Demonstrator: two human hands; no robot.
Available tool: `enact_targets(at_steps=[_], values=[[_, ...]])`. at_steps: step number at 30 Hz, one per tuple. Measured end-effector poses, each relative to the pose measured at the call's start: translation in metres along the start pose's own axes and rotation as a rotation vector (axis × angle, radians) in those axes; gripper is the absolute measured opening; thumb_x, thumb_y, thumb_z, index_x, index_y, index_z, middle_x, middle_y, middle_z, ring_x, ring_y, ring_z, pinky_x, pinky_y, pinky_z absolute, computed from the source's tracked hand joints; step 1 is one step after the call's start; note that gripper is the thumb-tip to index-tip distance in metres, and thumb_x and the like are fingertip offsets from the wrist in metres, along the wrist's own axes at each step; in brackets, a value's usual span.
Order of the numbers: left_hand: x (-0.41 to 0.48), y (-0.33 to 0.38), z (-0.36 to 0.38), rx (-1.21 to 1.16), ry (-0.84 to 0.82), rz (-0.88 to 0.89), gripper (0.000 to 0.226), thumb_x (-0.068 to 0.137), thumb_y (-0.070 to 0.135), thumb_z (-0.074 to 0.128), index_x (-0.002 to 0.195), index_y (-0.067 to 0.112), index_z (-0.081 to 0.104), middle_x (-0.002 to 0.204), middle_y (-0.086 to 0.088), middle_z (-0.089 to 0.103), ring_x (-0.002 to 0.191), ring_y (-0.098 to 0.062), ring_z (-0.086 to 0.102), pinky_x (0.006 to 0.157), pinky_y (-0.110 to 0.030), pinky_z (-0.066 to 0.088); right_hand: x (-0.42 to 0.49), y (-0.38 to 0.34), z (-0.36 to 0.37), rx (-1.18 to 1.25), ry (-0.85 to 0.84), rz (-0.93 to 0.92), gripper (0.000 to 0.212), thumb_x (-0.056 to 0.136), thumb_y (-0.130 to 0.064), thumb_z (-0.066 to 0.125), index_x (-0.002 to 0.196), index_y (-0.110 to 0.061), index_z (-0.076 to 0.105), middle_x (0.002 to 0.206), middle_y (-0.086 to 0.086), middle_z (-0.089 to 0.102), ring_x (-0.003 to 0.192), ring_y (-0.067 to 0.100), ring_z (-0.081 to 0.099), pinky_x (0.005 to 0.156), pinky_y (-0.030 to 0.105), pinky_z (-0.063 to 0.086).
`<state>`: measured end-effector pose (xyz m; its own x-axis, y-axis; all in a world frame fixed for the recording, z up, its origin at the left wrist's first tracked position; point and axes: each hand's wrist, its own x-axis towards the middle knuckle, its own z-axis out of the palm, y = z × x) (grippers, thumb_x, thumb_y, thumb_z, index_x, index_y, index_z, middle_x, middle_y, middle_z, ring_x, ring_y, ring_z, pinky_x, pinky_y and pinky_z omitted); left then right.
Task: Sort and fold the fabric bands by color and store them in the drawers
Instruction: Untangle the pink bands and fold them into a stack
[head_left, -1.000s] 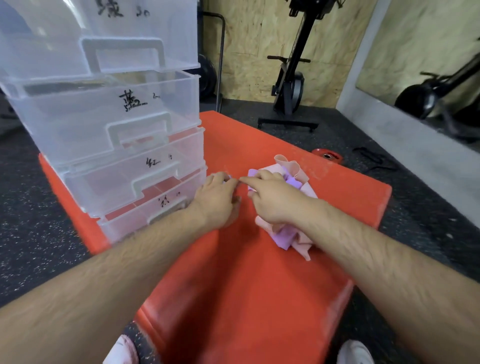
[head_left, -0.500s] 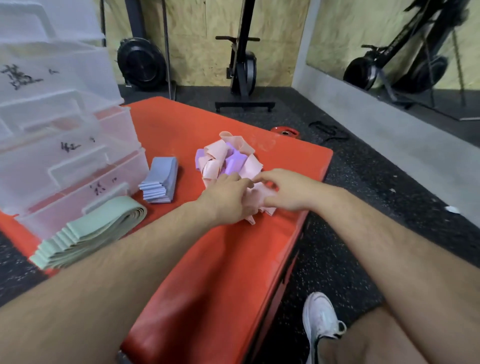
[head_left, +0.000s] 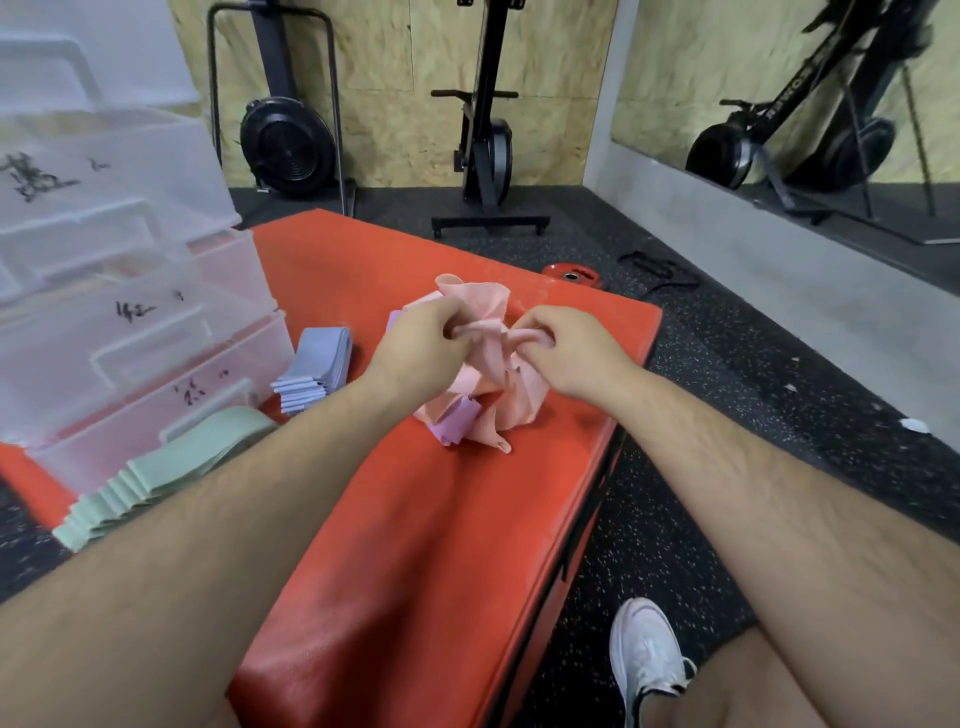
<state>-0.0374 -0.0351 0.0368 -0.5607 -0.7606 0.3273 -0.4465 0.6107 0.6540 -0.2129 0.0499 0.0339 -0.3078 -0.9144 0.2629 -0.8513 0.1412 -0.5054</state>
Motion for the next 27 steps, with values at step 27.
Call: enact_targets(at_steps=[27], values=[[-0.038,-0.006,-0.087,-0.526,0.006,-0.044,0.018,0.082,0.016,0.079,0.099,0.016,0.073,0.096,-0.002,0.075,0.092,-0.019,0.07,0.087,-0.035,0.055,-0.009,-0.109,0.014,0.816,-0.011,0.057,0.024,0.084,-0.047,0.062,0.084,-0.03,0.079,0.111,0.004,0.071,0.112,0.018,0.064,0.106,0.045,0.046]])
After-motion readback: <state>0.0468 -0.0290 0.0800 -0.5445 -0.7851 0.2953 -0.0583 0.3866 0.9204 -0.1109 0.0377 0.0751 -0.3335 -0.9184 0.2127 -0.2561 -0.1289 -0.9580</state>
